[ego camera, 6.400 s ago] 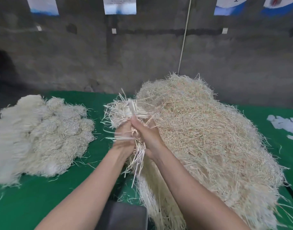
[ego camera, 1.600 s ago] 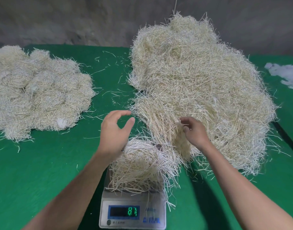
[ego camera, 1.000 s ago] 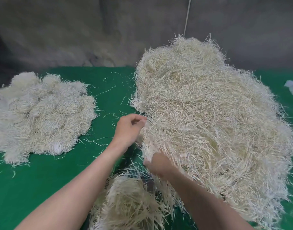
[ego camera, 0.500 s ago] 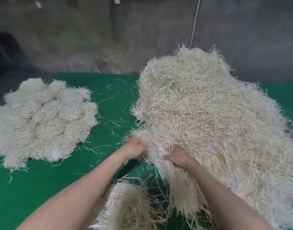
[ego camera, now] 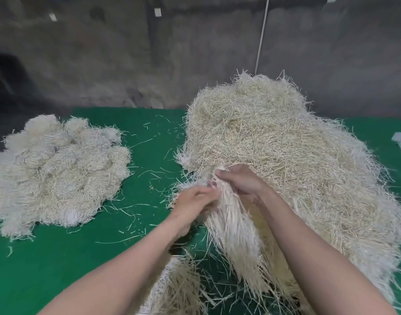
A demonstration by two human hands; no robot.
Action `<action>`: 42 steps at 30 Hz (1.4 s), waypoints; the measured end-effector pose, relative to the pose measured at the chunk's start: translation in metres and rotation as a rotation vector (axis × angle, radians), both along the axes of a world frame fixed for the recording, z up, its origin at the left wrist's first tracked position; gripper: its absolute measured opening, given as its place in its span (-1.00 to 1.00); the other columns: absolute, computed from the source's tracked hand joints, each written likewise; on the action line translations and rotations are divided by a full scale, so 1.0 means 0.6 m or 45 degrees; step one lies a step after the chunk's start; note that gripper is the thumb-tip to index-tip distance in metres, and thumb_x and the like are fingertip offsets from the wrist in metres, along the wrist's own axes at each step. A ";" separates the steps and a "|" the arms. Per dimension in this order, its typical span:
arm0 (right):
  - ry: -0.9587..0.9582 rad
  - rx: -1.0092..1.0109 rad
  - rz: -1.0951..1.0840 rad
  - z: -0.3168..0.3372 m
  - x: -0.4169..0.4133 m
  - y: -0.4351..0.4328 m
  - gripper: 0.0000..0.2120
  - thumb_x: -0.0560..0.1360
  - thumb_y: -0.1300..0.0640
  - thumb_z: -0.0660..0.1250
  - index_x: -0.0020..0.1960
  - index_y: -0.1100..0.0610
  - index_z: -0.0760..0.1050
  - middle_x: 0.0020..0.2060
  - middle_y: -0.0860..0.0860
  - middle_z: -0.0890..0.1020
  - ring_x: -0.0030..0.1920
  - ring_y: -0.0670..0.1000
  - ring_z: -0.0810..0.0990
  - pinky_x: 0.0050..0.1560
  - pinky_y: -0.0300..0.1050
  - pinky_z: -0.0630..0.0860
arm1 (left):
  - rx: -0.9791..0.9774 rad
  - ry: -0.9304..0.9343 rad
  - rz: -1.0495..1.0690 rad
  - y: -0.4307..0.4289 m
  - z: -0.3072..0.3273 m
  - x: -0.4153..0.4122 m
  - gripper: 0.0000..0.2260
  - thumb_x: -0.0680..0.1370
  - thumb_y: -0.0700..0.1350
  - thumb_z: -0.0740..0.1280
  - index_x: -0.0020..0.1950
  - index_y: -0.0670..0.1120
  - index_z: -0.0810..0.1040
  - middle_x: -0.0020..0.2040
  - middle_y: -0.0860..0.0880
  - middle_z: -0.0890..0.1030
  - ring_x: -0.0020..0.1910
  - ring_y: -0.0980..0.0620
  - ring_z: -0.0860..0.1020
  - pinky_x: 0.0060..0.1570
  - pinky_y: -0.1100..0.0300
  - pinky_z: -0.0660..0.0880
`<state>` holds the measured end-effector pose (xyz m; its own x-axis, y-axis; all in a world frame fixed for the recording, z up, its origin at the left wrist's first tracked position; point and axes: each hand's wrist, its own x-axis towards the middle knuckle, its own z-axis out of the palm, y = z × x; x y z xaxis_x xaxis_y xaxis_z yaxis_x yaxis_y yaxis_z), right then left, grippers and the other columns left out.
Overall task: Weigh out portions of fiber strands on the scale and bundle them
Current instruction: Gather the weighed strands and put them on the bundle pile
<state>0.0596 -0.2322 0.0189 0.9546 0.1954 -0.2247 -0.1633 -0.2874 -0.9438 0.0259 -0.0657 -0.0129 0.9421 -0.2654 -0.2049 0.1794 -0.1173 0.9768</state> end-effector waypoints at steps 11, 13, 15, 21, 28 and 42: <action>0.328 0.574 -0.021 -0.054 -0.017 0.006 -0.65 0.43 0.14 0.42 0.17 0.20 0.48 -0.23 0.02 0.55 -0.41 -0.11 0.44 -0.43 -0.33 0.38 | -0.176 0.392 0.464 -0.020 -0.003 0.016 -0.47 0.30 -0.02 0.51 0.19 -0.18 0.49 0.13 -0.09 0.53 -0.32 0.09 0.47 -0.46 0.28 0.50; 0.290 0.473 -0.049 -0.055 -0.019 0.015 -0.56 0.35 0.29 0.47 0.20 0.20 0.47 -0.08 0.07 0.61 -0.24 -0.08 0.60 -0.34 -0.36 0.48 | -0.117 0.374 0.468 -0.017 -0.003 0.019 -0.60 0.35 -0.01 0.50 0.05 -0.20 0.51 0.06 -0.12 0.52 -0.37 0.09 0.43 -0.51 0.27 0.47; 0.248 0.346 -0.063 -0.051 -0.020 0.022 -0.60 0.34 0.39 0.43 0.15 0.24 0.48 -0.01 0.11 0.60 -0.12 -0.04 0.61 -0.26 -0.35 0.50 | -0.074 0.361 0.463 -0.014 -0.002 0.022 -0.70 0.35 -0.04 0.51 -0.13 -0.17 0.47 -0.11 -0.12 0.54 -0.36 0.07 0.41 -0.50 0.24 0.42; 0.186 0.451 -0.303 -0.031 -0.018 0.002 -0.91 0.43 0.44 0.30 -0.11 0.33 0.54 -0.35 0.11 0.58 -0.52 -0.11 0.49 -0.49 -0.32 0.45 | -0.337 0.424 0.416 0.012 0.017 0.021 -0.69 0.39 -0.28 0.42 0.08 -0.38 0.53 -0.13 -0.29 0.65 -0.21 -0.14 0.64 -0.25 0.11 0.61; 0.145 0.099 0.117 -0.037 -0.025 0.033 -0.41 0.34 0.04 0.47 0.32 0.11 0.38 0.09 -0.10 0.51 0.03 -0.07 0.54 0.01 -0.21 0.52 | -0.344 0.300 0.332 0.006 0.032 0.019 -0.84 0.52 -0.26 0.31 0.08 -0.28 0.49 -0.36 -0.12 0.61 -0.43 0.03 0.56 -0.30 0.18 0.58; -0.547 -1.178 -0.243 0.032 0.020 -0.057 0.01 0.35 0.10 0.45 0.52 -0.05 -0.20 0.49 -0.06 -0.18 0.49 0.05 -0.22 0.46 0.09 -0.14 | 0.353 -0.208 0.030 0.072 0.079 0.017 -0.78 0.55 -0.21 0.26 -0.31 -0.16 0.44 -0.45 0.05 0.40 -0.54 0.17 0.27 -0.56 0.41 0.21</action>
<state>0.0716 -0.2662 0.0382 0.9867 -0.0429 0.1569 0.0161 -0.9340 -0.3569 0.0363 -0.0227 0.0342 0.9738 -0.1980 -0.1122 0.0291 -0.3807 0.9242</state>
